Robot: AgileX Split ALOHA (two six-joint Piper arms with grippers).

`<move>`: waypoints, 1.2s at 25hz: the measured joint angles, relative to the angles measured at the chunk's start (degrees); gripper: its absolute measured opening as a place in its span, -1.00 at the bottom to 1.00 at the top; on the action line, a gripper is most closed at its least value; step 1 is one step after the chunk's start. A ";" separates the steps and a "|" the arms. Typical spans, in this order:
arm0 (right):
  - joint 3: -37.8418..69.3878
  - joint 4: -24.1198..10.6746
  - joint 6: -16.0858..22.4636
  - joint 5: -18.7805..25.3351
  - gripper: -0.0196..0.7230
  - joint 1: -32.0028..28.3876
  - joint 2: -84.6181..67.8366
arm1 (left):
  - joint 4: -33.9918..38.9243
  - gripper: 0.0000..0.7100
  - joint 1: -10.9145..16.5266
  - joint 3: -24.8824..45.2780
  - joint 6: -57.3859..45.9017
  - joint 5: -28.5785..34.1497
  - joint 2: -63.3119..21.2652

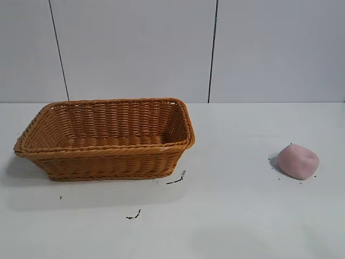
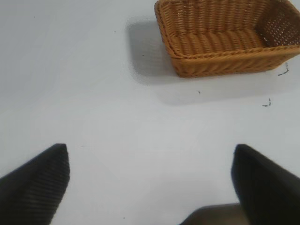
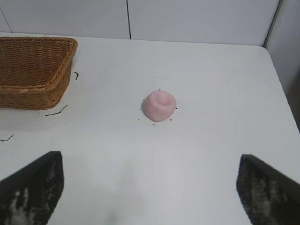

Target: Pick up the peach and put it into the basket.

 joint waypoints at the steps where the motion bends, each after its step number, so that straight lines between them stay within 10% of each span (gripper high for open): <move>1: -0.69 0.00 0.26 0.64 0.91 0.00 2.44 | 0.00 0.95 0.00 0.00 0.00 0.00 0.00; 30: -44.33 -0.06 1.03 -3.57 0.91 0.00 103.65 | 0.00 0.95 0.00 0.00 0.00 0.00 0.00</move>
